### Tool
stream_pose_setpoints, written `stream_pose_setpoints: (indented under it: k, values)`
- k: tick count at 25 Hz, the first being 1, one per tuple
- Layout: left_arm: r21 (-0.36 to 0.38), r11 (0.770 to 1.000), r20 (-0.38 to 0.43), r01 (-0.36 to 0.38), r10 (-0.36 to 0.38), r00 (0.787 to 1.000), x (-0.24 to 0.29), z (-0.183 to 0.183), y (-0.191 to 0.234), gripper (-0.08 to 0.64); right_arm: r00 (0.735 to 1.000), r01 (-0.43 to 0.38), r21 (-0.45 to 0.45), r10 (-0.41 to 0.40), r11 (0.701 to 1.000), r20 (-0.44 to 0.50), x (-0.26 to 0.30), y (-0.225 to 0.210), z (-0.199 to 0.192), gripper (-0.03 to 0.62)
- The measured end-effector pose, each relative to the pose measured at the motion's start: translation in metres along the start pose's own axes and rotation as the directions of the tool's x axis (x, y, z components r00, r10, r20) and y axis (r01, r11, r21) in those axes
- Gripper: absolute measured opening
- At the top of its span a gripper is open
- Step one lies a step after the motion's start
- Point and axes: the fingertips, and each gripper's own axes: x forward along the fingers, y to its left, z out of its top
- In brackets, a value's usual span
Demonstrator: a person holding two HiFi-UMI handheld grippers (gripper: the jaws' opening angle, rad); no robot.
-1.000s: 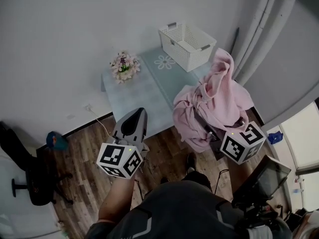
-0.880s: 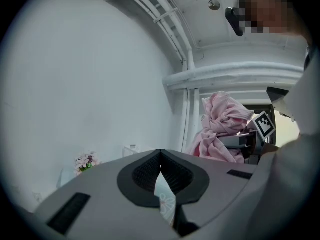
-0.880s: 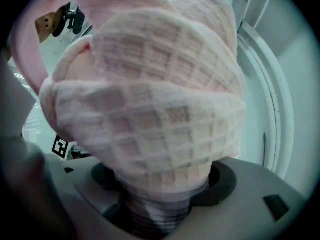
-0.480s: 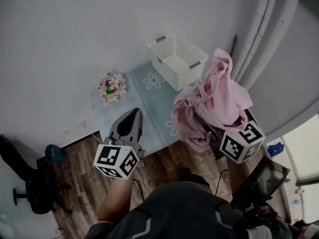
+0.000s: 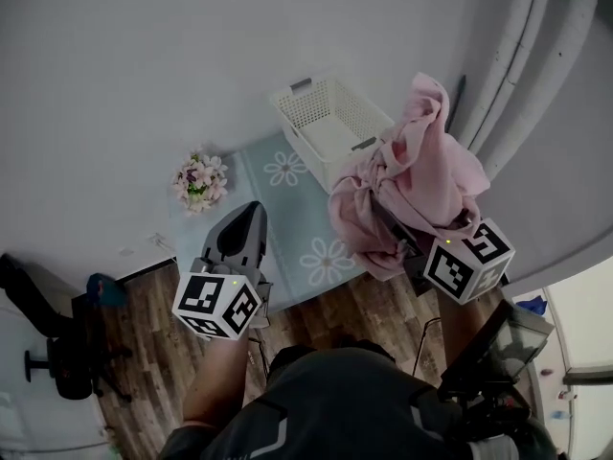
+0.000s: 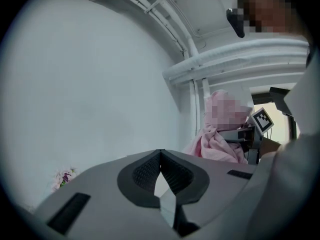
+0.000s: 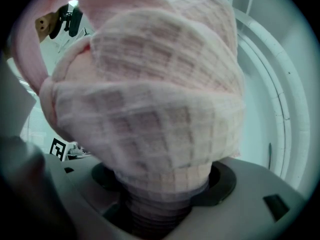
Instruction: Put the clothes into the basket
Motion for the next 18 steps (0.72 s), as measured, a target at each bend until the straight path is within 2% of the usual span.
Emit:
stream_pose_setpoints:
  k: [8, 18]
  values:
    - [0.027, 0.998, 0.010, -0.048, 0.048, 0.999, 0.023, 0.009, 0.014, 0.009, 0.998, -0.058, -0.075, 0.058, 0.996, 0.006, 0.037, -0.028, 0.029, 0.364]
    - [0.052, 0.998, 0.049, -0.022, 0.019, 0.999, 0.084, 0.031, 0.064, 0.008, 0.998, -0.058, -0.205, 0.050, 0.977, -0.047, 0.123, -0.064, 0.059, 0.364]
